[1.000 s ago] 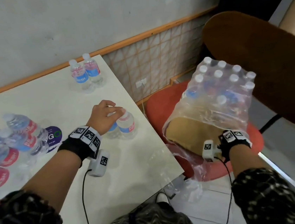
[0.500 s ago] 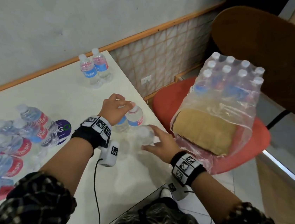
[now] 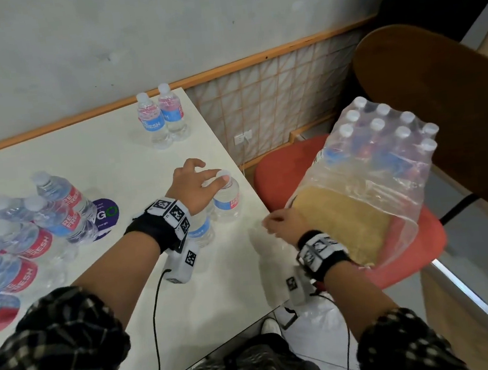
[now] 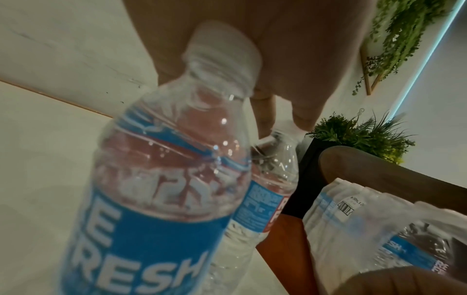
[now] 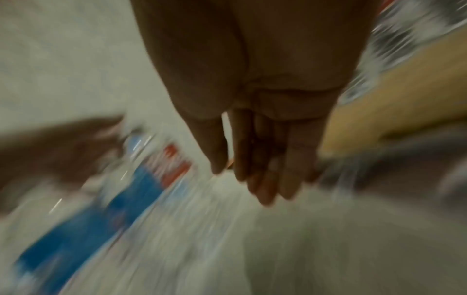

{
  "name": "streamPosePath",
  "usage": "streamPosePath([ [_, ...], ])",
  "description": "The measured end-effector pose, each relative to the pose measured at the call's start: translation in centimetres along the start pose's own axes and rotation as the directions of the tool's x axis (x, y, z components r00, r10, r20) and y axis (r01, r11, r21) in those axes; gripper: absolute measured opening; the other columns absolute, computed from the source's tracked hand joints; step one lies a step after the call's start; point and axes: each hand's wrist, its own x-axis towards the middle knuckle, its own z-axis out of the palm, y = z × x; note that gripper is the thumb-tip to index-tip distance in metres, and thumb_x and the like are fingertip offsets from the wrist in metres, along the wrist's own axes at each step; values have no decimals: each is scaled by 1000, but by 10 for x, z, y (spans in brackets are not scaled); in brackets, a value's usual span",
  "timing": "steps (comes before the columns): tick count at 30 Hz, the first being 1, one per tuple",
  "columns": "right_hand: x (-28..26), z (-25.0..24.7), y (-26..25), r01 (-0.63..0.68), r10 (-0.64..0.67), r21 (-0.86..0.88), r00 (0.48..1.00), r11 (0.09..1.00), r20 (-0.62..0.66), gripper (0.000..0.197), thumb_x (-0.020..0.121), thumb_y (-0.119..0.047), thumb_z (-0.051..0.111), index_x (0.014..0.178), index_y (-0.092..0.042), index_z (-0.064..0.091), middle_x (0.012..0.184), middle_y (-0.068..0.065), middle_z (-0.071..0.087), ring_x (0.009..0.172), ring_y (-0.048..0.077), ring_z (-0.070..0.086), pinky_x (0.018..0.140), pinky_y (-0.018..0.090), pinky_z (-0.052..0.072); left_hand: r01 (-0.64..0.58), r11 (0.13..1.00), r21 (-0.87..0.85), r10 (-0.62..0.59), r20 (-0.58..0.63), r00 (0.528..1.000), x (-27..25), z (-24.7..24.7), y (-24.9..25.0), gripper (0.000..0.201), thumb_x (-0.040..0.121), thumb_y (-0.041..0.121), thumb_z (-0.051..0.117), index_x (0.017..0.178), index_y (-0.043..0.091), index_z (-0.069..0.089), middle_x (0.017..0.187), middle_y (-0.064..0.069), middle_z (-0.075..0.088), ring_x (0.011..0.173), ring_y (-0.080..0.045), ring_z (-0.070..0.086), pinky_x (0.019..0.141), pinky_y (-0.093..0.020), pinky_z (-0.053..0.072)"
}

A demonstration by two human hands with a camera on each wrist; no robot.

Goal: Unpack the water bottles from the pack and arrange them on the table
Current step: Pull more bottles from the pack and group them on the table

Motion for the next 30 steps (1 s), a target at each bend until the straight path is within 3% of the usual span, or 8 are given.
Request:
streamPosePath([
  [2,25,-48,34,-154,156,-110,988,982,14,9,84,-20,62,82,-14,69,83,7,67,80,25,64,77,37,54,-13,1000,6,13,-10,1000,1,1,0,42,88,58,48,120,35,62,134,2,37,129,-23,30,110,-33,25],
  [6,15,-122,55,-312,289,-602,947,735,-138,79,77,-50,68,144,-30,31,140,6,46,120,28,52,96,41,48,-12,1000,-17,11,-32,999,4,1,0,42,87,57,50,119,34,64,133,4,39,129,-22,32,110,-33,27],
  [8,4,-145,47,-306,148,-786,952,537,-269,72,86,-34,61,147,-25,25,148,11,34,130,31,42,100,44,44,-4,1000,-29,3,-37,999,4,2,0,40,87,56,52,118,34,64,133,4,39,129,-21,32,110,-33,28],
  [18,17,-159,13,-75,55,-961,997,268,-62,46,88,-38,59,128,-14,56,136,8,50,122,28,50,98,35,48,13,997,-72,-15,-24,1000,3,4,-3,36,88,54,52,116,37,65,130,6,38,130,-20,30,110,-35,28],
  [21,13,-163,10,-117,21,-941,993,319,-116,48,90,-34,58,132,-13,52,138,7,50,123,25,50,99,32,46,17,996,-87,-19,-22,1000,4,4,-2,36,87,55,52,116,37,65,130,5,38,131,-19,30,111,-37,29],
  [25,2,-150,35,-204,72,-742,976,639,-207,63,93,-25,54,149,-13,25,150,13,32,133,27,39,106,31,37,7,997,-76,-9,-27,1000,4,3,-1,36,88,55,51,116,37,65,131,5,38,130,-21,30,111,-37,28],
  [28,0,-119,37,-263,197,-220,939,940,-281,60,91,-39,55,143,-16,35,146,8,39,132,28,40,105,35,37,-11,998,-55,9,-22,1000,2,2,-1,37,88,56,50,117,38,63,132,5,38,130,-21,30,111,-39,28],
  [30,-5,-100,23,-124,156,128,945,984,-287,48,94,-39,53,133,-12,50,133,7,52,125,29,46,106,37,37,-17,1000,-9,17,-15,1000,-1,2,0,39,89,56,48,121,37,60,134,4,37,131,-22,28,112,-38,28],
])
